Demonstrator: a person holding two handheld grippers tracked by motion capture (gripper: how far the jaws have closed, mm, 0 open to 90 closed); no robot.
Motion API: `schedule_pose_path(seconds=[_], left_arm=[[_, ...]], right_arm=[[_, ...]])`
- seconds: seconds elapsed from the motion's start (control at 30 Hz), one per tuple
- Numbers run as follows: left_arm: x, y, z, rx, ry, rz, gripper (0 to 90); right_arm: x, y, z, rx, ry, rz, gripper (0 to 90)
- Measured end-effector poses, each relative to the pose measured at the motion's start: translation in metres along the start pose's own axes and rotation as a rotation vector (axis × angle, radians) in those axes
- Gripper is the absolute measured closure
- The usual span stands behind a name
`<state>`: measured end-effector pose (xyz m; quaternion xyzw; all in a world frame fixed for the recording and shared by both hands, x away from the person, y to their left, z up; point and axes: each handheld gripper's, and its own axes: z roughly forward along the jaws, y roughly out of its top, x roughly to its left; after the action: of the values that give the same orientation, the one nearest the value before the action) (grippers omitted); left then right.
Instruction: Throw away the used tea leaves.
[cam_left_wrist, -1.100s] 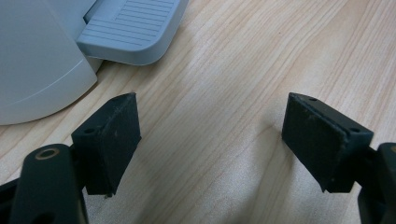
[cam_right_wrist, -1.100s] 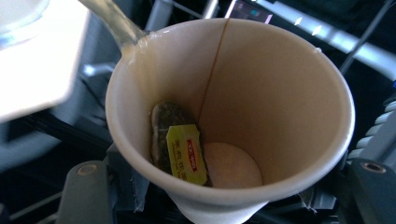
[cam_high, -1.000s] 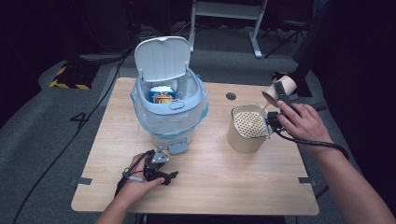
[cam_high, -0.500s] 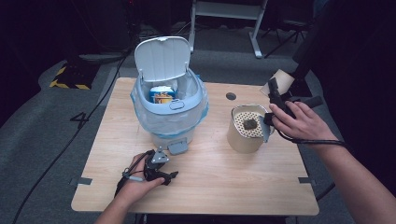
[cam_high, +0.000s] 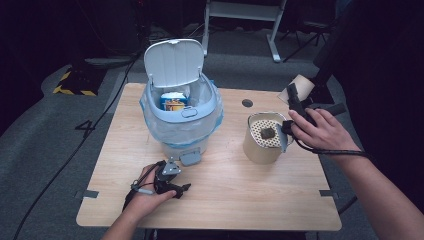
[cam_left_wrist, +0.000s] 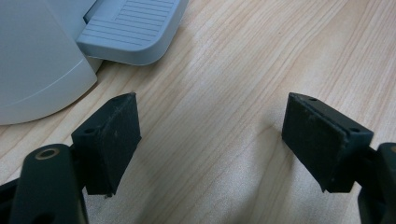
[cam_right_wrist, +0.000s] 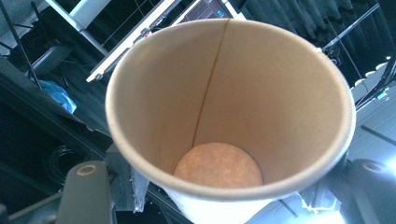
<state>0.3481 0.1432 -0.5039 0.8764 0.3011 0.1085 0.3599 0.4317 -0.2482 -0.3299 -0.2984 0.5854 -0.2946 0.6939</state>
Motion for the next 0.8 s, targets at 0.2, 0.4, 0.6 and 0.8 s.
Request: schedule_pose_path(seconds=[0.2,0.4,0.6,0.8], left_arm=[[0.0,0.0,0.0,0.0,0.0,0.0,19.8],[0.0,0.0,0.0,0.001,0.0,0.001,19.7],[0.0,0.0,0.0,0.001,0.0,0.001,19.6],[0.0,0.0,0.0,0.0,-0.001,0.0,19.6]], right_arm=[[-0.001,-0.006,0.001,-0.055,0.093,0.209,31.2],[-0.004,-0.025,0.005,-0.158,0.233,0.612,30.9],[-0.003,-0.043,0.009,-0.274,0.409,1.033,30.8],[0.013,-0.046,0.015,-0.379,0.618,1.521,30.6]])
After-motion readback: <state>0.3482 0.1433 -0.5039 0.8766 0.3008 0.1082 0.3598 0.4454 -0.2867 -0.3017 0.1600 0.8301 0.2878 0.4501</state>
